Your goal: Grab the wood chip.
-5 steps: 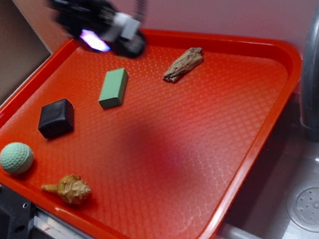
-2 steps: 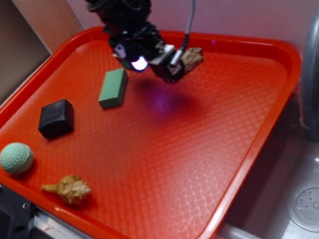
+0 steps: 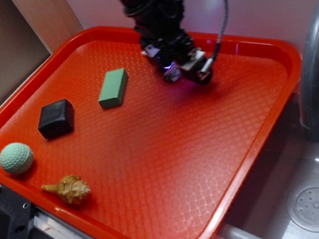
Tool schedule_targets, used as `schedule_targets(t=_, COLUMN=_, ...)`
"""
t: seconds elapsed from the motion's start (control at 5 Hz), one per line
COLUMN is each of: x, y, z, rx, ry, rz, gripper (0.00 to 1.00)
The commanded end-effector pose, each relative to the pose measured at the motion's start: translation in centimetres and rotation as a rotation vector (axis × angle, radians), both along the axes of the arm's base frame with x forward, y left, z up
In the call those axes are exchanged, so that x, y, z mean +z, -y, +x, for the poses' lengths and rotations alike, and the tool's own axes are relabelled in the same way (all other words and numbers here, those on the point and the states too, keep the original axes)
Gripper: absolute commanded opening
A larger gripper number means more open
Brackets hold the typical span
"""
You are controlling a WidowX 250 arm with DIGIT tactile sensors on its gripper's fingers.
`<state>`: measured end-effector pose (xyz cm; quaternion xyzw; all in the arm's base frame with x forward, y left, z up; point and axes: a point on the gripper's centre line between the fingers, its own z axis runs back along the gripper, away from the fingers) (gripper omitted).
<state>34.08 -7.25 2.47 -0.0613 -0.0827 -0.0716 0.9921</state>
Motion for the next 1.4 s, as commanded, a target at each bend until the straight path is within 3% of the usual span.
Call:
schedule_targets(t=0.0, x=0.3, y=0.5, z=0.8, rx=-0.011, ry=-0.004, rz=-0.002, gripper=0.00)
schedule_targets(t=0.4, x=2.6, y=-1.0, z=-1.4, rx=-0.001, ry=0.047, rz=0.003, gripper=0.00)
schedule_targets(t=0.6, x=7.5, y=-1.8, z=-4.5, rx=0.054, ry=0.072, rz=-0.034, gripper=0.00)
schedule_targets(t=0.8, x=12.5, y=-2.7, z=-8.0, rx=0.092, ry=0.048, rz=-0.103, gripper=0.00)
schedule_targets(t=1.0, x=16.8, y=-4.1, z=-11.5, rx=0.174, ry=-0.009, rz=-0.134, gripper=0.00)
schedule_targets(t=1.2, x=18.5, y=-5.4, z=-13.5, rx=0.217, ry=0.071, rz=-0.152, gripper=0.00)
